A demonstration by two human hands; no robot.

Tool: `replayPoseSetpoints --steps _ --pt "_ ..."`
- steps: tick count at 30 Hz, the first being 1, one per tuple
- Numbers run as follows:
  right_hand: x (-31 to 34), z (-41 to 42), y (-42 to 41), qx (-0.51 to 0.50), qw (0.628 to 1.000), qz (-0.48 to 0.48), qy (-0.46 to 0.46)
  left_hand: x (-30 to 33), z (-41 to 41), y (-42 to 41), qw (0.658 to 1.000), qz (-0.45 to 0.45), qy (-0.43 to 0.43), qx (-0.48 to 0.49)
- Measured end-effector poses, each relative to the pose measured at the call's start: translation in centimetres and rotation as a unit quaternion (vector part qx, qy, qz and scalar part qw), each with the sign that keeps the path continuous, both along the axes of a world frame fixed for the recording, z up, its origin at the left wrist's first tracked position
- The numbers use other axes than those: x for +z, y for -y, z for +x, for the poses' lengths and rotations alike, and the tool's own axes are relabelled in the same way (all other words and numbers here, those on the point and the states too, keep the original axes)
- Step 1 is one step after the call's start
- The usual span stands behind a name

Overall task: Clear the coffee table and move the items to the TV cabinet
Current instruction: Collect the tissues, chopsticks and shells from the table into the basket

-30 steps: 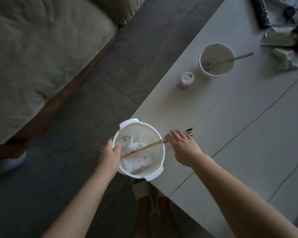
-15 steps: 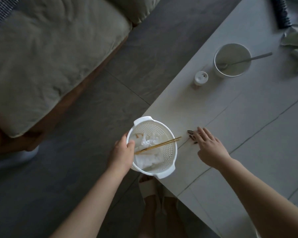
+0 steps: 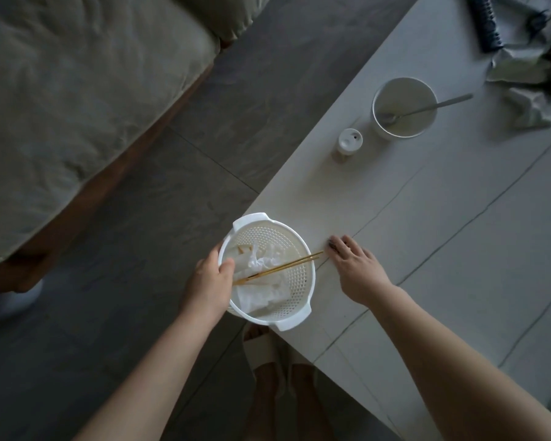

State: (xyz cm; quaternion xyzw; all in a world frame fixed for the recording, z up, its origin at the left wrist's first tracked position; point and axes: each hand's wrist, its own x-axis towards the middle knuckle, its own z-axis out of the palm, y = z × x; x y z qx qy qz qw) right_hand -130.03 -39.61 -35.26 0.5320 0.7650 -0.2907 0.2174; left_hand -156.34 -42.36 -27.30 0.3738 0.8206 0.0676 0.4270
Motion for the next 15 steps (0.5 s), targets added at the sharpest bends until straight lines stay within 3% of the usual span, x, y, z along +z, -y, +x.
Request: replayPoseSetpoints --steps 3,6,11,15 --pt "0.3 0.5 1.0 -0.018 1.000 0.016 -0.003 -0.1 0.1 -0.1 1.000 0.002 -0.003 -0.003" --pt "0.6 1.2 1.7 -0.179 0.983 0.045 -0.004 0.0 0.2 0.0 1.000 0.005 0.000 -0.001" --pt "-0.2 1.1 1.4 -0.394 0.918 -0.049 -0.015 -0.3 0.3 0.0 1.000 0.018 0.012 0.008" --pt "-1.2 -0.5 -0.1 -0.415 0.908 -0.017 -0.056 -0.8 0.1 -0.1 1.000 0.017 0.008 0.002"
